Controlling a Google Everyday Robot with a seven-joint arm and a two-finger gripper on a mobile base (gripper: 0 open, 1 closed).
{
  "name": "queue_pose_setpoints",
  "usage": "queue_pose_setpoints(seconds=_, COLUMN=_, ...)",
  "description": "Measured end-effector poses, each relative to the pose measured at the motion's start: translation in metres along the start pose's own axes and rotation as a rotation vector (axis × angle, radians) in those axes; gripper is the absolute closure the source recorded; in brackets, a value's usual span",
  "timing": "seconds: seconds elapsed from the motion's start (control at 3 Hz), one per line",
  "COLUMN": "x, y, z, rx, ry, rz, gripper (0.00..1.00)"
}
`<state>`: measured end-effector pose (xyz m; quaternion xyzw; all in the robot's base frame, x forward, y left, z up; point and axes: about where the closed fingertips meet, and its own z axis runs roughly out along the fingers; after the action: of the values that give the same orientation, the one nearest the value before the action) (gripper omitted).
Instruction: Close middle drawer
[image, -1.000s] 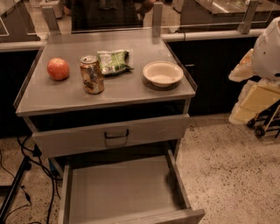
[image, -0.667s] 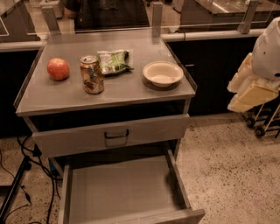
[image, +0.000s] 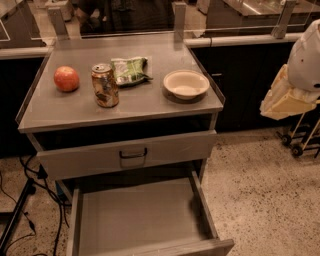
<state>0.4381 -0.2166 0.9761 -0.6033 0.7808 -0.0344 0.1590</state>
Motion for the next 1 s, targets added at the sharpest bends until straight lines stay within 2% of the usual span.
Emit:
queue_pose_setpoints(seconds=0.33, x=0.006, y=0.012, z=0.016, rx=-0.020, ry=0.009, rz=0.020, gripper=1.00)
queue_pose_setpoints(seconds=0.67, x=0.016, y=0.042, z=0.041, rx=-0.009, ry=0.023, rz=0.047, gripper=1.00)
queue_pose_setpoints(seconds=1.0, x=0.033, y=0.089, z=0.110, rx=-0.052, ry=0.070, rz=0.088, gripper=1.00)
